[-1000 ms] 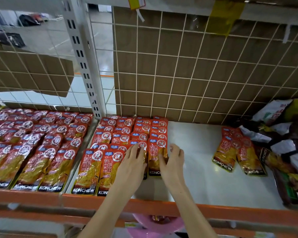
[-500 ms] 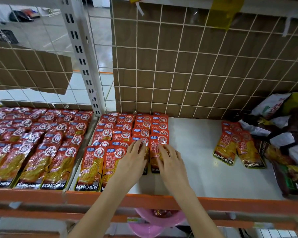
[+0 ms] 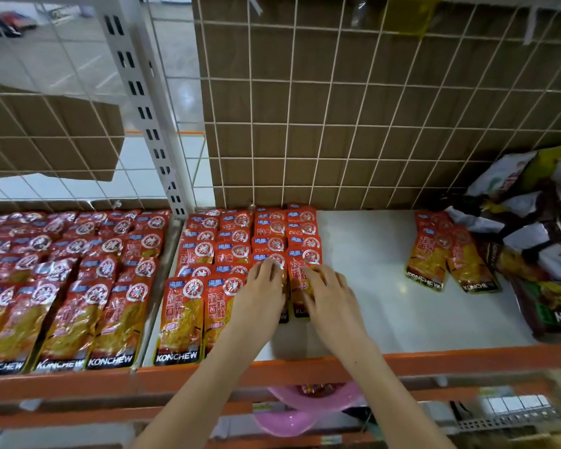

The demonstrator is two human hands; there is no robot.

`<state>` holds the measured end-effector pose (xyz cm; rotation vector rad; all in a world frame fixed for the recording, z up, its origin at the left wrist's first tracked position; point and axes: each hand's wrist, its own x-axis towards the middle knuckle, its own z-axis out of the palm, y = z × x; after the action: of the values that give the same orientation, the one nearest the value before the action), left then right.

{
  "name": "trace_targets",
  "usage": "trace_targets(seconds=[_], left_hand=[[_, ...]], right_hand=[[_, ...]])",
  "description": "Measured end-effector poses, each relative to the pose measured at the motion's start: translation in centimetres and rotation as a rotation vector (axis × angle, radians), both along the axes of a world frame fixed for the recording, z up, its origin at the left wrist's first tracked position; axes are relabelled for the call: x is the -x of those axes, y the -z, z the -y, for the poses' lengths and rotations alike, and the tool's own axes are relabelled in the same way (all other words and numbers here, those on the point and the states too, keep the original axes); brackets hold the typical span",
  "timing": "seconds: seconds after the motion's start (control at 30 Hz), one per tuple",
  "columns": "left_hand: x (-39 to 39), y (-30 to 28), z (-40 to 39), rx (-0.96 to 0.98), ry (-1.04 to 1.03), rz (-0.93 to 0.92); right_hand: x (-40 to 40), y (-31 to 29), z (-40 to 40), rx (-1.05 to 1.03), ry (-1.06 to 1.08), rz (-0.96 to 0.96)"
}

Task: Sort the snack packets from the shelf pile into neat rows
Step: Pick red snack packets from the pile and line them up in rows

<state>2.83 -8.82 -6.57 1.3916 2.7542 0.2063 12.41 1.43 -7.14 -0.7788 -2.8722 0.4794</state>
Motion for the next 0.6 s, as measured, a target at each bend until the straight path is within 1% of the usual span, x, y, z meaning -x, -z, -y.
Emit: trace_targets(seconds=[0.1, 0.2, 0.3, 0.4, 0.5, 0.6], left_hand=[[0.5, -0.4, -0.2, 0.014, 0.017, -0.013], [0.9, -1.1, -0.5, 0.082, 0.055, -0.036], [1.6, -2.6, -0.8, 0.086, 0.003, 0.056], [1.0, -4.8, -2.3, 0.017, -0.037, 0.047], [-1.1, -6.3, -5.6, -0.019, 0.031, 0.021], [-3.7, -6.0, -10.2, -0.021, 0.138, 0.053]], right_hand=[[0.3, -0.7, 0.7, -0.057, 0.018, 0.087], [0.5, -1.4, 1.1, -0.092, 0.041, 0.122], [0.5, -2.2, 0.9, -0.079, 0.032, 0.102], [-1.2, -3.2, -0.9, -0.068, 0.048, 0.032], [-4.4, -4.0, -4.3, -0.066, 0.191, -0.057], [-8.1, -3.9, -8.9, -0.061, 0.368, -0.014]])
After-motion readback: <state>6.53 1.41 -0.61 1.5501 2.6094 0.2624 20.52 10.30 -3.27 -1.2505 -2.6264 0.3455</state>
